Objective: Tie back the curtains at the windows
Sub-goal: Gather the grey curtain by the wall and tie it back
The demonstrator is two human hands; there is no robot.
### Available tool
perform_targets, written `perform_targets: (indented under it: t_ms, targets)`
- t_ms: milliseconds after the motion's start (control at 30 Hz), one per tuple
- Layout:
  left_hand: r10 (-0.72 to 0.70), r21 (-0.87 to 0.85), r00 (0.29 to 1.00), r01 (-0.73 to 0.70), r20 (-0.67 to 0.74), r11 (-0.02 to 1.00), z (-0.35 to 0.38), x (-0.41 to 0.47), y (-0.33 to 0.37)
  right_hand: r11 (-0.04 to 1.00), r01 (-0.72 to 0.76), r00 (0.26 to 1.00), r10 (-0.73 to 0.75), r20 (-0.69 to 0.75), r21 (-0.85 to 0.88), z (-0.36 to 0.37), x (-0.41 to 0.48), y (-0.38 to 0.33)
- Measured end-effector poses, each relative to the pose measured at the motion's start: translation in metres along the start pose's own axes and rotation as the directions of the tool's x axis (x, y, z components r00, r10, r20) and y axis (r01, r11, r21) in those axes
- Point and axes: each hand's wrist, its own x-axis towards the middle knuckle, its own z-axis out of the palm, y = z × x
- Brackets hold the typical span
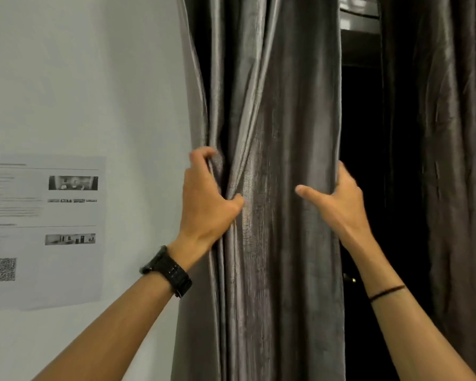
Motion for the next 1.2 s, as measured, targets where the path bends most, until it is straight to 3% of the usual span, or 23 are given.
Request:
perform_targets:
  t_ms: [100,200,367,533,700,800,933,1067,1200]
  targets:
    - [-0.042,-0.083,0.997,0.036,-0.071,0.996,-0.004,0.011,-0.006,0.973,0.191,0.98,-0.182,0.082,-0.131,0.031,0.006,-0.011]
    - [-0.109,-0.139,0.993,0.101,-0.053,0.985,-0.015,0.028,-0.018,0.933,0.302,0.949,-0.276,0.149,-0.197,0.071,0.015,-0.025]
    - [-0.174,-0.301,0.981,0.193,0.087,0.934,-0.043,0.038,-0.05,0.895,0.436,0.885,-0.408,0.224,-0.093,0.16,0.008,-0.093]
    - [-0.143,-0.339,0.989,0.148,0.041,0.929,-0.085,0.032,-0.064,0.843,0.528,0.803,-0.454,0.387,-0.106,0.208,0.015,-0.137]
    - [-0.092,-0.286,0.972,0.153,0.218,0.946,-0.077,0.0,-0.055,0.896,0.438,0.858,-0.392,0.333,-0.071,0.182,-0.01,-0.062]
    - [-0.095,-0.292,0.935,0.202,0.342,0.935,-0.054,-0.032,-0.048,0.914,0.405,0.834,-0.379,0.401,0.02,0.163,-0.048,-0.011]
    - [-0.214,-0.241,0.868,0.348,0.448,0.906,-0.021,-0.078,-0.063,0.964,0.238,0.868,-0.266,0.418,0.119,0.143,-0.115,0.032]
    - [-0.311,-0.275,0.809,0.488,0.498,0.828,-0.003,-0.124,-0.07,0.97,0.03,0.858,-0.149,0.492,0.241,0.142,-0.173,0.061]
    - [-0.388,-0.264,0.737,0.597,0.554,0.758,0.001,-0.158,-0.078,0.974,-0.04,0.825,-0.095,0.558,0.225,0.14,-0.215,0.073]
